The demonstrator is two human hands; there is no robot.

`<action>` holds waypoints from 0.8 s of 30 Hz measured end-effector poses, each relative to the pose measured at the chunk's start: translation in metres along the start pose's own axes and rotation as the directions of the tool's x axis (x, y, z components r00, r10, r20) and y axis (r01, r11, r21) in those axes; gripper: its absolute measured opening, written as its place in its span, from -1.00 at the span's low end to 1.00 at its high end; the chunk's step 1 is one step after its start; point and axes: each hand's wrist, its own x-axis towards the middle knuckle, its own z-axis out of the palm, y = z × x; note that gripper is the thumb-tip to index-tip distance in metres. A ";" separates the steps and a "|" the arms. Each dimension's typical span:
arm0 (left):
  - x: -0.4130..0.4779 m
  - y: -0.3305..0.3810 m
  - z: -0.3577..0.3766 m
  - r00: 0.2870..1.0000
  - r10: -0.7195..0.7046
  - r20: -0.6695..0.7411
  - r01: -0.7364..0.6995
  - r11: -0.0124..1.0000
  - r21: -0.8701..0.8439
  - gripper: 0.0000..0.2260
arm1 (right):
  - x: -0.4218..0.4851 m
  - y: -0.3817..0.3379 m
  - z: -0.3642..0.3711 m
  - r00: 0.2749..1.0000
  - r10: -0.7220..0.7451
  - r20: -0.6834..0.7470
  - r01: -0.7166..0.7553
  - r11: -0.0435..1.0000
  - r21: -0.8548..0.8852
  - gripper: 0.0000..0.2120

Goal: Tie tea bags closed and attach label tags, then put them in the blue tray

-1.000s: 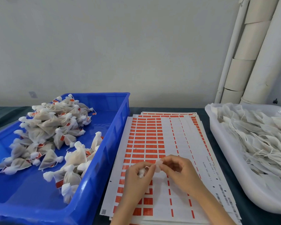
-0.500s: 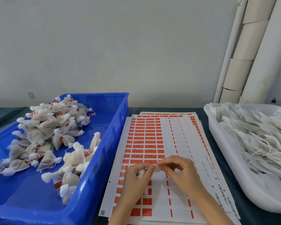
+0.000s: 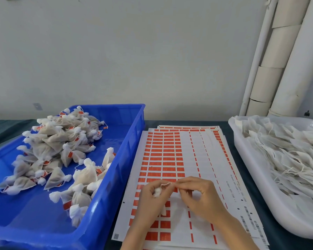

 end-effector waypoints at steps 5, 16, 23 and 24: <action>0.000 -0.006 0.003 0.999 0.034 0.006 -0.034 0.996 0.085 -0.91 | 0.004 -0.002 0.003 0.989 0.128 -0.070 -0.125 0.991 0.058 -0.77; -0.002 -0.003 0.006 0.999 0.053 -0.014 -0.048 0.970 0.237 -0.90 | 0.005 0.008 0.008 0.975 0.194 -0.108 -0.194 0.981 0.008 -0.81; -0.012 0.007 -0.004 0.990 -0.090 0.109 0.070 0.982 0.175 -0.85 | 0.005 0.001 0.005 0.950 0.275 -0.147 -0.270 0.961 0.052 -0.78; -0.013 0.009 -0.004 0.990 -0.104 0.099 0.083 0.977 0.197 -0.86 | 0.005 -0.002 0.005 0.949 0.286 -0.135 -0.281 0.958 0.057 -0.78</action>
